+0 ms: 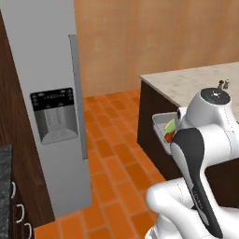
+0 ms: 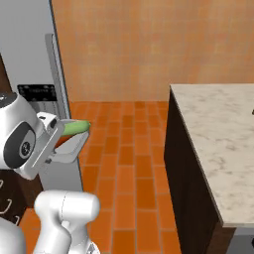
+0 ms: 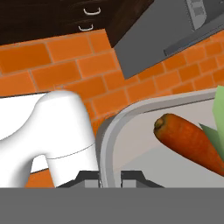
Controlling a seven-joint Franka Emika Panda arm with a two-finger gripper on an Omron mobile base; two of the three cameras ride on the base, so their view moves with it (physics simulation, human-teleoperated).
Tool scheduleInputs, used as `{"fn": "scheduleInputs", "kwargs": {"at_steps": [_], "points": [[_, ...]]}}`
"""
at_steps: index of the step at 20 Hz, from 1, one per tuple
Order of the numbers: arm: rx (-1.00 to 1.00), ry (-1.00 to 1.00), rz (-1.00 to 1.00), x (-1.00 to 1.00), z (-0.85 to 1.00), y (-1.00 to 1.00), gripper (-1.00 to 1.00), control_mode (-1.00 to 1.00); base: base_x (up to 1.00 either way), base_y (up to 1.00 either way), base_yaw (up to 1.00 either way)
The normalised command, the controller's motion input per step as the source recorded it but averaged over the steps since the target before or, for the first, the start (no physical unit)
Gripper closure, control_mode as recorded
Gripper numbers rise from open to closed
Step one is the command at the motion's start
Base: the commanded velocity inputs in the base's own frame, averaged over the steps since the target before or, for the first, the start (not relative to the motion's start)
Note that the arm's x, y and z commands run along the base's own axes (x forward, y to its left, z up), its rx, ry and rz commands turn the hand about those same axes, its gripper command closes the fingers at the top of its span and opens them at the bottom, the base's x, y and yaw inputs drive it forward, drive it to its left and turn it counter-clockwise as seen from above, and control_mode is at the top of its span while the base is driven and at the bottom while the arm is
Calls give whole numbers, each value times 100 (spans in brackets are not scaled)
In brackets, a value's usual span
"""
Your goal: Take the meat container that has the shrimp and place it on the second highest rack of the freezer. Then take the vegetable container that has the carrot and corn and place it on the highest rack of the freezer.
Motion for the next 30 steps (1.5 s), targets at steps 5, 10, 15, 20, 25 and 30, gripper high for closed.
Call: {"fn": "scheduleInputs", "kwargs": {"at_steps": [5, 10, 15, 20, 25, 30], "points": [[0, 0, 0, 0, 0, 0, 100, 100, 99, -60, 12], [0, 0, 0, 0, 0, 0, 100, 100, 99, -28, 6], [0, 0, 0, 0, 0, 0, 100, 100, 100, -1, 4], [0, 0, 0, 0, 0, 0, 100, 100, 100, -1, 2], [0, 0, 0, 0, 0, 0, 100, 100, 100, -4, 2], [0, 0, 0, 0, 0, 0, 100, 100, 100, -8, 3]]}}
